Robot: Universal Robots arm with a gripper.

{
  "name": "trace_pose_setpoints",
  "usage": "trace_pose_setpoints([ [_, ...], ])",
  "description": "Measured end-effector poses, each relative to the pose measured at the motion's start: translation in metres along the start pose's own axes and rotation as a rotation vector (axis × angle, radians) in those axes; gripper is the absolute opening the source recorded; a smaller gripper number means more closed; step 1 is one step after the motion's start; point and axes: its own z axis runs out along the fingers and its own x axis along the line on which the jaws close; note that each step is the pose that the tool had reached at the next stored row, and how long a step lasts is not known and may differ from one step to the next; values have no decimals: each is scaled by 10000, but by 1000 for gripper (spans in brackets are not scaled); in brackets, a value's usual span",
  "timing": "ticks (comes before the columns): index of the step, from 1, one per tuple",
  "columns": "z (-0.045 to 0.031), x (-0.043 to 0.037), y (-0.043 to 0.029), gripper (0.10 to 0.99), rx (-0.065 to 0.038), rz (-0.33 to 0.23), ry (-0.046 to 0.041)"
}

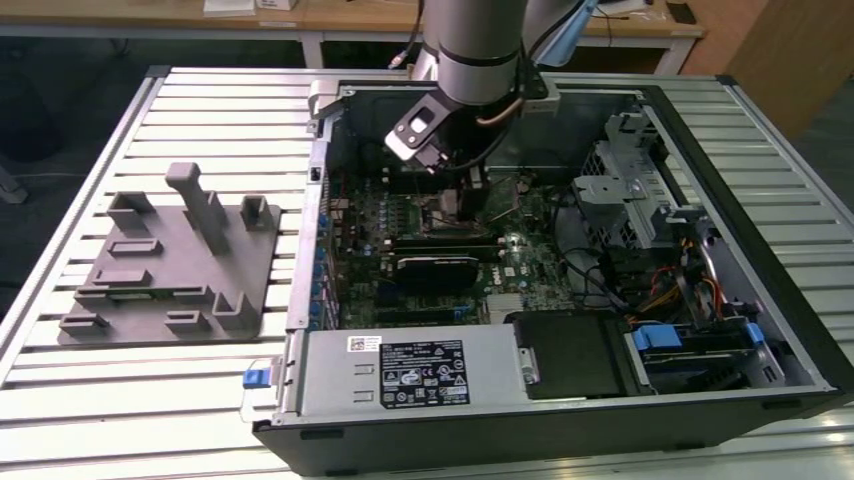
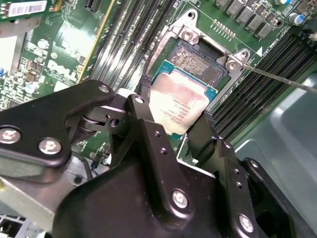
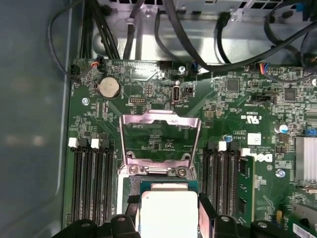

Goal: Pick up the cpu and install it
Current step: 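Place the cpu into insertion slot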

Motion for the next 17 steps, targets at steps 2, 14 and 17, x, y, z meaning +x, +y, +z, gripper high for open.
trace_pose_setpoints([
  [2,26,11,-8,545,1,0,0],
  [14,153,83,-82,545,2,0,1],
  [17,197,83,-93,545,9,0,2],
])
